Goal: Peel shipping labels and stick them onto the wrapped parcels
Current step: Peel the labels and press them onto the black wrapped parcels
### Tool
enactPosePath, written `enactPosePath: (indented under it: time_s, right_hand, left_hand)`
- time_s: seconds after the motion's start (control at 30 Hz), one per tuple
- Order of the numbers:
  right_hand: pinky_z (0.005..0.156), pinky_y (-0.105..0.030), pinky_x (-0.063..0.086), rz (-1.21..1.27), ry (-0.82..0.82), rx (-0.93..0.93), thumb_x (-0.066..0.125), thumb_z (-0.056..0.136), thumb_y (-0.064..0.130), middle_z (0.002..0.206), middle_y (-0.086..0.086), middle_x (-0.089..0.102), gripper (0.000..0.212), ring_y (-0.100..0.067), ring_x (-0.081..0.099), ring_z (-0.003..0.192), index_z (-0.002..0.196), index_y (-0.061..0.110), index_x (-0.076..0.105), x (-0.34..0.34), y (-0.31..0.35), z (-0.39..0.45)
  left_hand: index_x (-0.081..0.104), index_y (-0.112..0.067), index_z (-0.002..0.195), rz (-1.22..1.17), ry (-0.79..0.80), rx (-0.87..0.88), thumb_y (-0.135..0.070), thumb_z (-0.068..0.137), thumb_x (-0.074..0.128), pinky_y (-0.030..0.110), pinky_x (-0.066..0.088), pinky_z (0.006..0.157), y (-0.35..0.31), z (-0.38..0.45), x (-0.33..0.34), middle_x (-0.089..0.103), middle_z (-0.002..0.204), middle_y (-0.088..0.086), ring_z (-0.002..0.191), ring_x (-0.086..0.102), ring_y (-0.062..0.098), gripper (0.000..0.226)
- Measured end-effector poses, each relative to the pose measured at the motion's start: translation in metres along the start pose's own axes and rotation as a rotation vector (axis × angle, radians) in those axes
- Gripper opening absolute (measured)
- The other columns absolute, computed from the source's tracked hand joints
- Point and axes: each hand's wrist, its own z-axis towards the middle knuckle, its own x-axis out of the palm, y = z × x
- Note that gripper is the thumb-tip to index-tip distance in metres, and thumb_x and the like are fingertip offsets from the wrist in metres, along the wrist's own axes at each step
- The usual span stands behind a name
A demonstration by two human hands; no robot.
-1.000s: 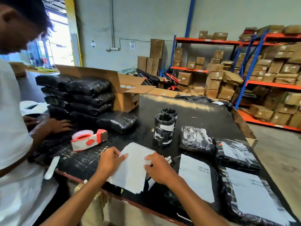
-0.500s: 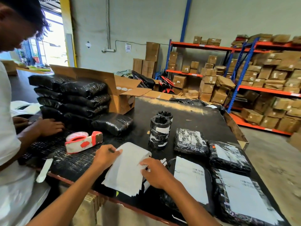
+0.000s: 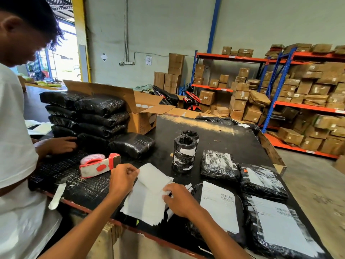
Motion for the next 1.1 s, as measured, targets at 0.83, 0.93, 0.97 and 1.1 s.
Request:
enactPosePath:
  time_s: [0.83,0.93,0.97,1.1]
  right_hand:
    - [0.082,-0.035,0.055,1.164,-0.156,0.157,0.047,0.098,0.033,0.087,-0.012,0.073,0.037,-0.023,0.069,0.081,0.096,0.002,0.068,-0.061,0.030,-0.027]
    - [0.073,-0.027,0.058,1.353,-0.261,0.095,0.058,0.092,0.011,0.095,-0.012,0.071,0.013,-0.020,0.068,0.083,0.100,0.003,0.065,-0.079,0.028,-0.040]
    - [0.074,-0.028,0.058,1.369,-0.305,0.079,0.059,0.091,0.006,0.098,-0.012,0.071,0.010,-0.020,0.068,0.087,0.099,0.004,0.064,-0.084,0.026,-0.043]
    - [0.085,-0.030,0.056,1.089,-0.327,-0.019,0.066,0.086,0.008,0.095,-0.004,0.075,0.011,-0.019,0.071,0.093,0.096,0.013,0.068,-0.105,0.019,-0.062]
  left_hand:
    - [0.064,-0.008,0.086,-0.660,0.161,0.036,-0.016,0.097,0.051,0.024,0.053,0.068,-0.097,-0.030,-0.023,0.069,0.083,0.011,0.078,0.067,0.015,0.018]
    - [0.066,-0.006,0.094,-0.750,0.261,0.005,-0.016,0.096,0.052,0.026,0.054,0.071,-0.105,-0.037,-0.021,0.073,0.091,0.013,0.085,0.069,0.018,0.018]
    - [0.067,-0.006,0.095,-0.761,0.286,-0.008,-0.017,0.096,0.053,0.027,0.054,0.071,-0.105,-0.038,-0.019,0.074,0.094,0.014,0.086,0.070,0.019,0.018]
    - [0.069,-0.011,0.108,-0.860,0.499,-0.134,-0.032,0.096,0.050,0.036,0.053,0.081,-0.117,-0.044,-0.016,0.073,0.105,0.015,0.095,0.070,0.023,0.031]
